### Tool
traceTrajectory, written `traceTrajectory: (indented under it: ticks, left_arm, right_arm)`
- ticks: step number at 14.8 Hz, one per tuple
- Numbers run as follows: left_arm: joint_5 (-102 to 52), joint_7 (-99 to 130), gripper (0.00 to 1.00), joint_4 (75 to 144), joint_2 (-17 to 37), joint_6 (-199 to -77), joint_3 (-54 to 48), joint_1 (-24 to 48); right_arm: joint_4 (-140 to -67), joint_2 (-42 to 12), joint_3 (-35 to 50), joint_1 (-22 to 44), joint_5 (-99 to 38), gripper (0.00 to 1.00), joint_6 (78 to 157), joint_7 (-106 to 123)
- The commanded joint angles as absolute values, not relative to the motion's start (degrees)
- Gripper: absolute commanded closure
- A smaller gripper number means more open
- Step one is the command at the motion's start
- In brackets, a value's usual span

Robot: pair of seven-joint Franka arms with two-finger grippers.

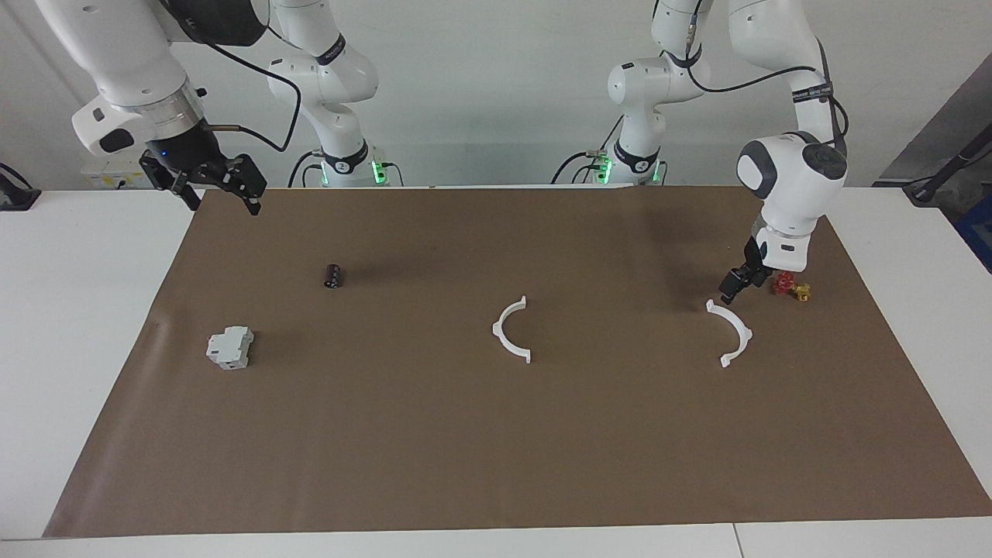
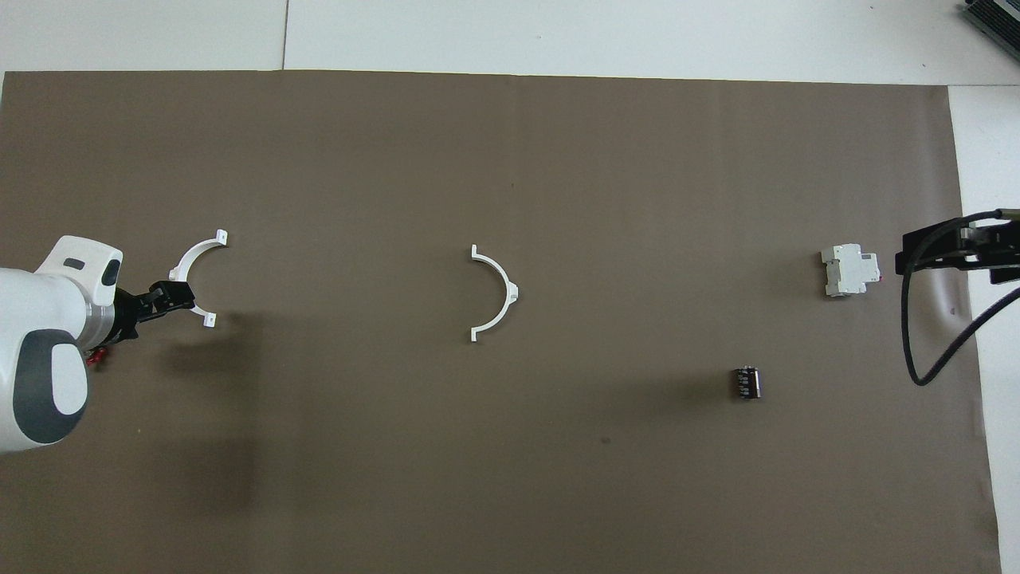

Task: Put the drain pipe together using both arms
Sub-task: 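Grasp the other white half-ring with the left gripper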

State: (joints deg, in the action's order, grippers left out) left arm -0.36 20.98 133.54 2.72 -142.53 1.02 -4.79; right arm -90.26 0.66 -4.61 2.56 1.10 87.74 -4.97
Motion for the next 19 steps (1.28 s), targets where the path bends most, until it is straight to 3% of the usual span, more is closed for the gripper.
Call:
traceTrajectory:
  ticks: [1, 14, 19]
  left_arm:
    - [-0.17, 25.04, 0.00, 133.24, 6.50, -146.51, 0.88, -2.91]
    - [0.88, 27.77, 0.00, 132.71, 7.12, -146.95, 0.88, -2.99]
    - [0.97, 27.86, 0.03, 132.71, 8.52, -148.97, 0.88, -3.08]
  right_arm:
    - [-91.23, 1.14, -3.96, 2.28, 1.05, 0.00, 88.86, -4.04]
    - [-91.41, 1.49, -4.22, 3.69, 0.70, 0.00, 87.89, -4.22]
    - [-91.58, 1.58, -8.69, 7.99, 1.76, 0.00, 87.80, -3.87]
